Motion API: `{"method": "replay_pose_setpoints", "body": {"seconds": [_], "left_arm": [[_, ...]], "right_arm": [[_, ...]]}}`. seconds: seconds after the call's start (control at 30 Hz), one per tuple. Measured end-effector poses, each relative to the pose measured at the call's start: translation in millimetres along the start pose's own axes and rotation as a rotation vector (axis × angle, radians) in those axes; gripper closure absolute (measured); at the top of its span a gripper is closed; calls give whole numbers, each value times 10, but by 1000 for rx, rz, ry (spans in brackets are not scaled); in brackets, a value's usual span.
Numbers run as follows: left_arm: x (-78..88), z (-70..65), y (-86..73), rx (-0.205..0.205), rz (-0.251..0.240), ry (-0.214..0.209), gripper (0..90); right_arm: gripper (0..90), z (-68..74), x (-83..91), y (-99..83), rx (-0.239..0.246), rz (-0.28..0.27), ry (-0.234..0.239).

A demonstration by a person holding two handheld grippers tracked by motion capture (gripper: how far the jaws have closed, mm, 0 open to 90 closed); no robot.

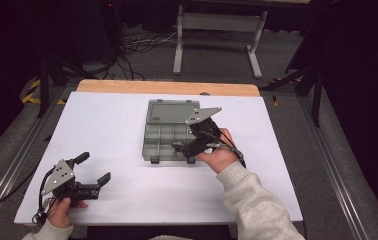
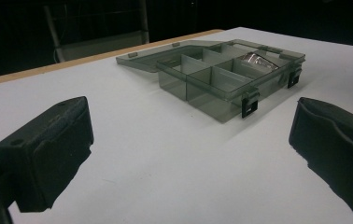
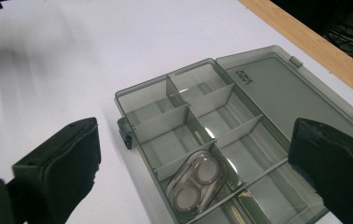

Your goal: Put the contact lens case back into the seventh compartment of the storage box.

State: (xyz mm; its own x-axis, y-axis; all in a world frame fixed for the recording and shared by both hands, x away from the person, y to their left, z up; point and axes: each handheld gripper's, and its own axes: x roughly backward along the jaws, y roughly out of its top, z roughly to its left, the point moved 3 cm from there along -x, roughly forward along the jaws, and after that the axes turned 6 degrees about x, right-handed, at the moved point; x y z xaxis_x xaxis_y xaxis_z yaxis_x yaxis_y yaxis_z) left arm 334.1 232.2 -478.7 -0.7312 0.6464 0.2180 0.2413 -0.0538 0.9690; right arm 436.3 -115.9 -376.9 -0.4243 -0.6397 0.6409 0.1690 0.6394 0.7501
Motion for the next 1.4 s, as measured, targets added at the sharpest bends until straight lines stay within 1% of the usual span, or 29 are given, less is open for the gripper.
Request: {"method": "replay_pose_setpoints", "body": {"seconds": [0.07,0.13,0.37,0.73,0.83,0.9,1.17,1.23,1.33,1.4], "left_arm": [[0,1,0,1,0,0,5],[-2,1,1,3,-1,1,5],[-7,3,2,4,-3,1,5],[-8,-1,1,2,-4,2,5],[-9,-1,1,2,-4,1,5],[-8,0,1,2,-5,3,5],[-8,0,1,0,-2,4,5],[-8,-1,1,1,-1,4,5],[-6,1,2,1,1,6,5],[-7,1,2,1,-4,9,5]], "right_arm": [[26,6,12,0,-1,-5,-1],[9,25,50,3,-1,-24,-3],[3,81,168,2,22,-68,-8],[3,141,279,-69,45,-100,-13],[3,168,347,-112,50,-132,-21],[3,171,363,-122,48,-137,-21],[3,204,561,-253,35,-189,-46],[3,214,607,-314,28,-205,-51],[3,227,644,-387,24,-209,-61],[3,237,679,-444,20,-221,-67]]}}
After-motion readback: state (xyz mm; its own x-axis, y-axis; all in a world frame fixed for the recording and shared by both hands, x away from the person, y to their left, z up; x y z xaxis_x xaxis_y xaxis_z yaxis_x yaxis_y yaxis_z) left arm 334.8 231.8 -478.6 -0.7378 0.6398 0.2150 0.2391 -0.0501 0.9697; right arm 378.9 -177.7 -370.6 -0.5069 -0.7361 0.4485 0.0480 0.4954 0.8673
